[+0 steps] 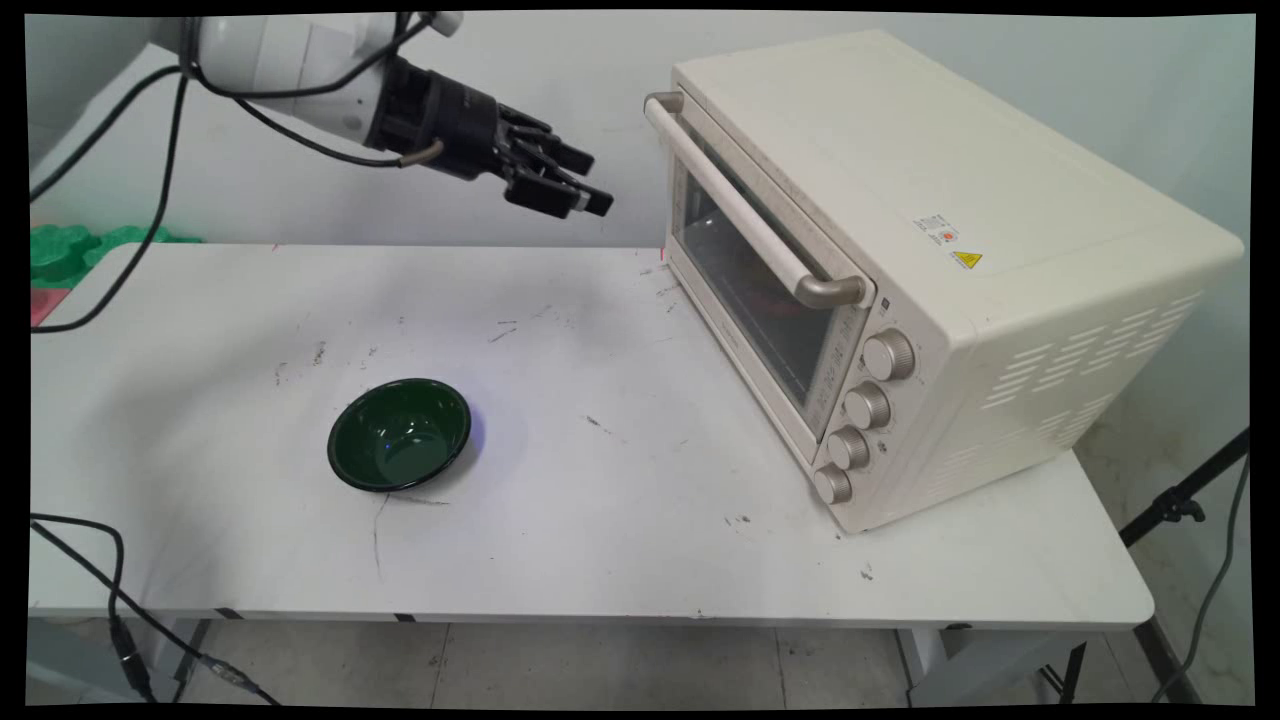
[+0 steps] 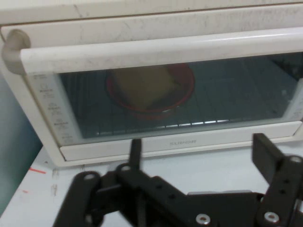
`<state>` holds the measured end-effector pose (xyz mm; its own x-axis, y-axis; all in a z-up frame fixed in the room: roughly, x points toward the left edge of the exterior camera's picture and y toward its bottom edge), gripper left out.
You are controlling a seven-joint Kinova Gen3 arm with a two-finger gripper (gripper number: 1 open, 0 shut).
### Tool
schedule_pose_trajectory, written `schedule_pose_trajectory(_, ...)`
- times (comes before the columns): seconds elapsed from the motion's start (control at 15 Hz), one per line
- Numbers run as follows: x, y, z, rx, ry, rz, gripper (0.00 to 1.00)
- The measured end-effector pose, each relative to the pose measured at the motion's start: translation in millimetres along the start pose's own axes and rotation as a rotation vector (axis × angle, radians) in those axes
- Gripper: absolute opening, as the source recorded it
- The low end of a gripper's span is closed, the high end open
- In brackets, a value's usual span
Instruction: Open the oven
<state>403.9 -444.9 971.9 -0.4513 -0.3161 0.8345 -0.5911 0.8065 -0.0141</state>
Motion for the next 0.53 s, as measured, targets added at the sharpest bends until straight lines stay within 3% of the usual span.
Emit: schedule_pose_trajectory(0.53,27.7,6.7,-18.7,0.027,-0.005,-0.005,1.0)
